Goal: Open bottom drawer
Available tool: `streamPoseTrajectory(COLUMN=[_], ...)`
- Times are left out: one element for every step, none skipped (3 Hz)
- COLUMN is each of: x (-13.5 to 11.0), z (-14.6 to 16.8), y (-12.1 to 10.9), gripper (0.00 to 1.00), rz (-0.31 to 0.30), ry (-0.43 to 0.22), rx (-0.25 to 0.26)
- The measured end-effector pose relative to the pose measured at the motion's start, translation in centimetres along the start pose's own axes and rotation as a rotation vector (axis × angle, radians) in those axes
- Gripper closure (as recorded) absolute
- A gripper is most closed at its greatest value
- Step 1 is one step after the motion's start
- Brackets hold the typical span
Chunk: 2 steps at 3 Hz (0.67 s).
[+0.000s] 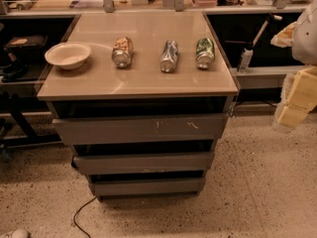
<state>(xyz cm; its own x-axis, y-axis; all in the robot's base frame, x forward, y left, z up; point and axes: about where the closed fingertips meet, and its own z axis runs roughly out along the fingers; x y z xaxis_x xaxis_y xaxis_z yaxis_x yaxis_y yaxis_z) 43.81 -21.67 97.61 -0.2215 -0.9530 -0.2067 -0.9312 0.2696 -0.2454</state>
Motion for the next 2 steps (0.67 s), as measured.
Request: streamPoseTrajectory(x=[0.0,-0.5], z=[0.0,1.6], y=[0.0,0.4], gripper=[0.0,0.0], rz=[0.0,0.005], ry=[0.0,0.004], rx=[0.0,0.021])
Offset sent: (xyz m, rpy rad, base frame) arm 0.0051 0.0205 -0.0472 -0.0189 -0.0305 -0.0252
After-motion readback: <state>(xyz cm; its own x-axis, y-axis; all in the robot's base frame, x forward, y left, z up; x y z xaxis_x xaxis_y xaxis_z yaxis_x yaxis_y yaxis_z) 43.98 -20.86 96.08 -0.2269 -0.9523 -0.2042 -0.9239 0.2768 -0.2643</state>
